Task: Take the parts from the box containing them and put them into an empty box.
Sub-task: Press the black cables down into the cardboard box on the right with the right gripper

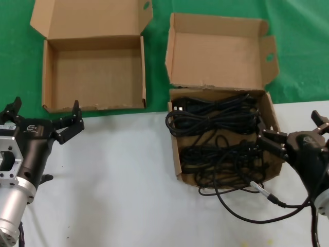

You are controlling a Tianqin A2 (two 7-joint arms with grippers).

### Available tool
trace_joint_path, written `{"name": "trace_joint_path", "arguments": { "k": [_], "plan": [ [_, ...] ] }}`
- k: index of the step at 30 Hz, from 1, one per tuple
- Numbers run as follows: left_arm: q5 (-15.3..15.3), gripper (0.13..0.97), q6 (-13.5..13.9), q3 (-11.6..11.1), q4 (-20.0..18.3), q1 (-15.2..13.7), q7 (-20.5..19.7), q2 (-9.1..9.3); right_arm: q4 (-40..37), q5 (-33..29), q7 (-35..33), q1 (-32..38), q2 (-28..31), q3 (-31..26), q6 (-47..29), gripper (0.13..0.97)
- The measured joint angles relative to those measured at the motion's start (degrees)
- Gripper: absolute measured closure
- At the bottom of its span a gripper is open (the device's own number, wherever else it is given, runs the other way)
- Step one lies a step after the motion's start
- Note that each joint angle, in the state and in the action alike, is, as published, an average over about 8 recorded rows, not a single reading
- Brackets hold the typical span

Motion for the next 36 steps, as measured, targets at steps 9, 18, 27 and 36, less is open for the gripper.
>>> {"name": "trace_joint_path", "arguments": {
  "k": [9,18,27,36],
  "plan": [
    [0.0,0.206,0.0,0.0,0.0,0.0,0.0,0.0,7.44,6.35,-1.37,-1.01,10.7,-7.26,4.39,0.129],
    [0.0,0.333,0.0,0.0,0.0,0.0,0.0,0.0,20.14,2.86,1.41,2.54,34.33,-15.68,-2.7,0.129],
    [0.0,0.518,0.0,0.0,0.0,0.0,0.0,0.0,21.12,-10.95,9.03,20.64,48.67,-26.04,-24.29,0.129],
    [0.0,0.678,0.0,0.0,0.0,0.0,-0.01,0.0,15.02,-22.02,6.33,41.37,42.45,-35.55,-47.11,0.13]
  ]
}}
